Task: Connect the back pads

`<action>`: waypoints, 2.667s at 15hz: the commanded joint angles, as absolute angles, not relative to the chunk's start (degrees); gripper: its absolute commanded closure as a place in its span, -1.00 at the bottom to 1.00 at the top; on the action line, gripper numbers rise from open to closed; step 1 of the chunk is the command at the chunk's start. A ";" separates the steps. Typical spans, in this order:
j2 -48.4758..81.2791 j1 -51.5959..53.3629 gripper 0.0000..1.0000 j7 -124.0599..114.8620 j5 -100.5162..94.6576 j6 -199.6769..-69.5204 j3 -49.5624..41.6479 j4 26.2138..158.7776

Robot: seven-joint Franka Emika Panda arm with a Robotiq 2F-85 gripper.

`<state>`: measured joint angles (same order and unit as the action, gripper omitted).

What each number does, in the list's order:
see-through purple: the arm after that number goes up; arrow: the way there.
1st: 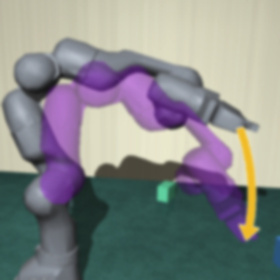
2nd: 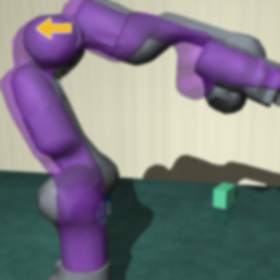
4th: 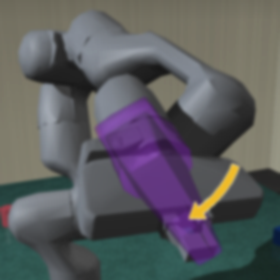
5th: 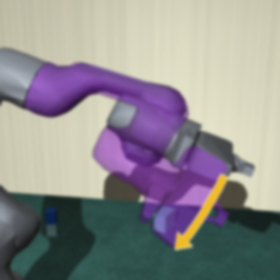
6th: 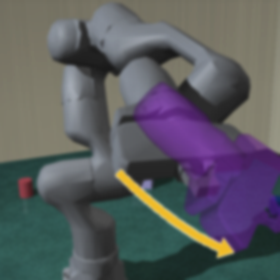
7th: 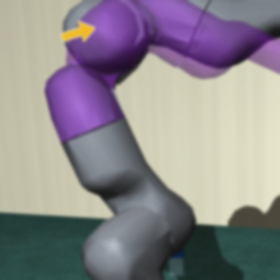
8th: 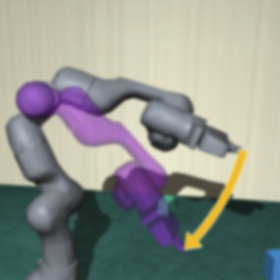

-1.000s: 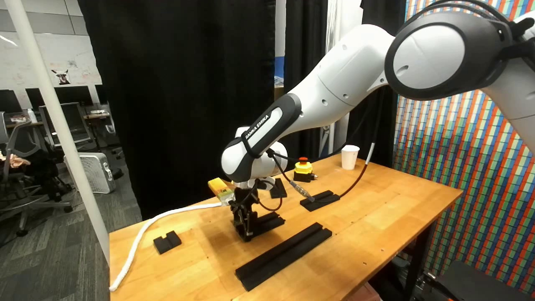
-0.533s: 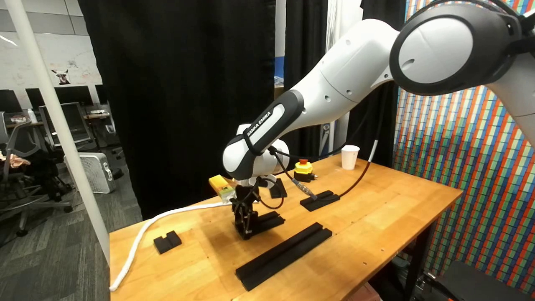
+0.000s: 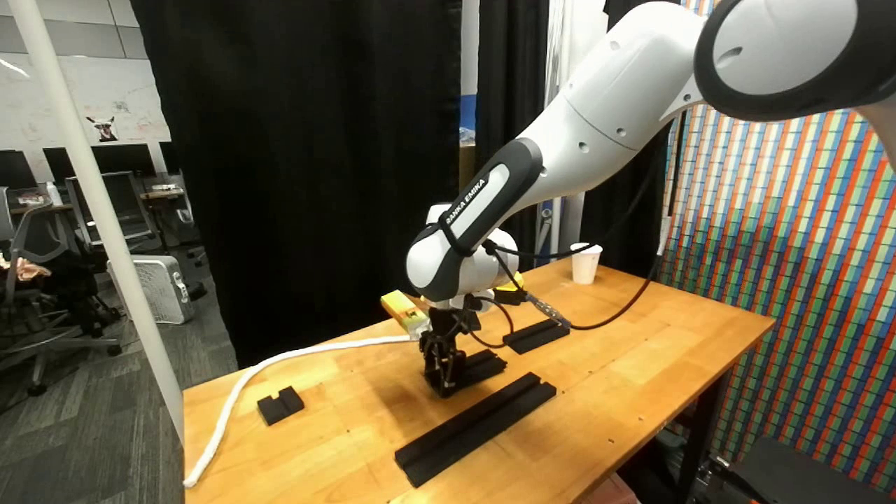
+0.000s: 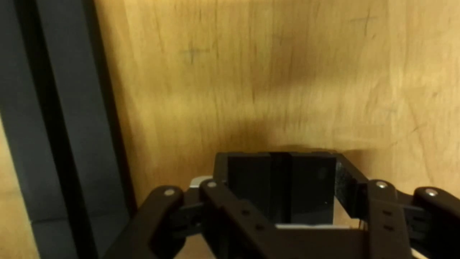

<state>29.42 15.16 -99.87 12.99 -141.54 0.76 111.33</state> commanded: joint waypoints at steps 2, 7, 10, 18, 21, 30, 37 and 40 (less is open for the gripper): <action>19.47 12.78 0.09 -96.39 7.27 -141.55 -1.70 122.58; 11.92 8.87 0.09 -90.62 -0.92 -139.10 -4.57 127.66; 8.81 5.64 0.09 -85.83 -2.57 -139.87 -5.07 130.32; 8.19 0.21 0.09 -71.95 3.52 -142.86 -4.29 134.02; 9.08 0.05 0.09 -68.49 7.51 -144.52 -3.59 134.61; 9.67 0.35 0.09 -59.80 25.23 -147.45 0.28 137.91; 8.80 0.49 0.09 -58.30 28.63 -148.50 0.11 140.19; 8.46 0.48 0.09 -58.58 28.43 -148.83 -0.06 140.76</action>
<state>10.66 0.74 -59.81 26.89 -147.49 -0.16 138.87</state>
